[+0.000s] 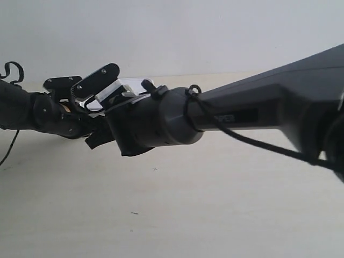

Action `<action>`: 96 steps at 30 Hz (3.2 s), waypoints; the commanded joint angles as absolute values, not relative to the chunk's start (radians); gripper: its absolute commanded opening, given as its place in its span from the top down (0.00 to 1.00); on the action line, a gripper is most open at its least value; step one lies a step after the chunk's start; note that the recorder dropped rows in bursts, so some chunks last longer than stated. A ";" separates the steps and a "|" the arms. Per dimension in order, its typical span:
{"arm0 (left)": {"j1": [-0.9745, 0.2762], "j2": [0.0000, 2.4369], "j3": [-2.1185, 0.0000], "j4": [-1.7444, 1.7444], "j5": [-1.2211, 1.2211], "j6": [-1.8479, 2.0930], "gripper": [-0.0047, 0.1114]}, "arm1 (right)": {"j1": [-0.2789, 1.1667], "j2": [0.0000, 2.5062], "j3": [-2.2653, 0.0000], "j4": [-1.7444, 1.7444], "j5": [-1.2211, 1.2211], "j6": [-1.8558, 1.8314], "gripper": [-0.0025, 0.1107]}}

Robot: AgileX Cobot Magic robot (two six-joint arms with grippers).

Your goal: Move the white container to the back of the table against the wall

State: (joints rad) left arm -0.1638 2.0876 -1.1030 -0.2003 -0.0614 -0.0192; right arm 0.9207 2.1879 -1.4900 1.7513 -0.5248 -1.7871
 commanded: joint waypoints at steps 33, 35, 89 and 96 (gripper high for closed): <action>-0.192 2.159 -1.197 -0.197 -0.192 -0.044 0.96 | 1.122 1.371 -0.682 1.744 -0.526 -1.517 0.98; -0.192 2.159 -1.197 -0.197 -0.192 -0.044 0.96 | 1.122 1.346 -0.665 1.744 -0.526 -1.515 0.98; -0.208 2.467 -1.690 -0.190 -0.088 -0.007 0.96 | 1.122 1.321 -0.551 1.744 -0.553 -1.491 0.98; -0.208 2.494 -1.725 -0.190 -0.093 -0.007 0.96 | 1.122 1.321 -0.551 1.744 -0.551 -1.491 0.98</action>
